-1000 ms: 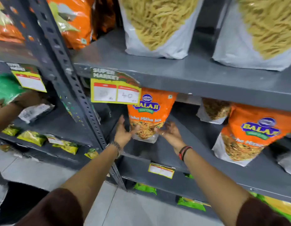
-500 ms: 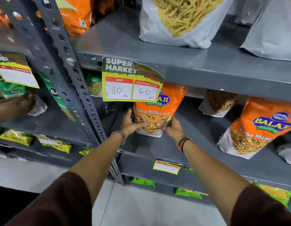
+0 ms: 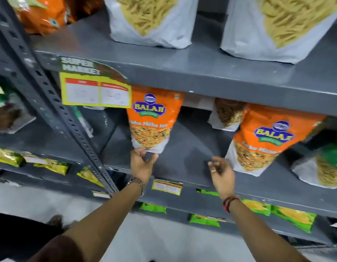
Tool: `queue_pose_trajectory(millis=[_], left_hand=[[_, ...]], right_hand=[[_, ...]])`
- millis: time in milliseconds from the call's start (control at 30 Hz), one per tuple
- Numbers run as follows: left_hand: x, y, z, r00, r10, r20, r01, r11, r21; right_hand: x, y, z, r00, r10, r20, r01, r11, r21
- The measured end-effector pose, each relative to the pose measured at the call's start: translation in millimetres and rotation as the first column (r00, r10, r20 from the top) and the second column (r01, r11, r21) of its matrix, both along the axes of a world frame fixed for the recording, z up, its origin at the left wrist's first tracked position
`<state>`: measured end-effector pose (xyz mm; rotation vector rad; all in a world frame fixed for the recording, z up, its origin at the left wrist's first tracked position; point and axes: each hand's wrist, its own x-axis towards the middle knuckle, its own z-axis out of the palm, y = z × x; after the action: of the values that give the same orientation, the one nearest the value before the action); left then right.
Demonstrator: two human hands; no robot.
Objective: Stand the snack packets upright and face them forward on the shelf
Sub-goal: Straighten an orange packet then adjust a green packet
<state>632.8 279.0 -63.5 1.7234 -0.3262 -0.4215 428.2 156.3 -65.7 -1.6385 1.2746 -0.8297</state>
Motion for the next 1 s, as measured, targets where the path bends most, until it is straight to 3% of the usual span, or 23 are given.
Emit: queue_pose_trajectory(millis=[133, 233, 433, 533, 700, 1000], left_hand=[[-70, -30, -5, 0.979, -0.199, 0.045, 0.198, 0.980, 0.015], [-115, -63, -1, 0.930, -0.368, 0.003, 0.368, 0.930, 0.008], [-176, -120, 21, 0.771, -0.597, -0.223, 0.621, 0.783, 0.050], [-182, -136, 24, 0.746, -0.621, -0.241, 0.648, 0.760, 0.046], [-170, -140, 23, 0.762, -0.619, -0.188, 0.642, 0.761, 0.095], [-144, -124, 17, 0.841, -0.518, -0.159, 0.530, 0.847, 0.045]], right_hand=[[-80, -17, 7, 0.973, -0.226, 0.051, 0.227, 0.974, 0.000], [-120, -44, 13, 0.957, -0.276, 0.087, 0.272, 0.961, 0.056], [-148, -98, 23, 0.975, -0.073, 0.208, 0.004, 0.949, 0.316], [-144, -99, 30, 0.970, 0.046, 0.239, -0.118, 0.947, 0.297], [-133, -96, 27, 0.963, 0.086, 0.256, -0.162, 0.942, 0.293], [-92, -89, 27, 0.955, 0.133, 0.264, -0.213, 0.929, 0.303]])
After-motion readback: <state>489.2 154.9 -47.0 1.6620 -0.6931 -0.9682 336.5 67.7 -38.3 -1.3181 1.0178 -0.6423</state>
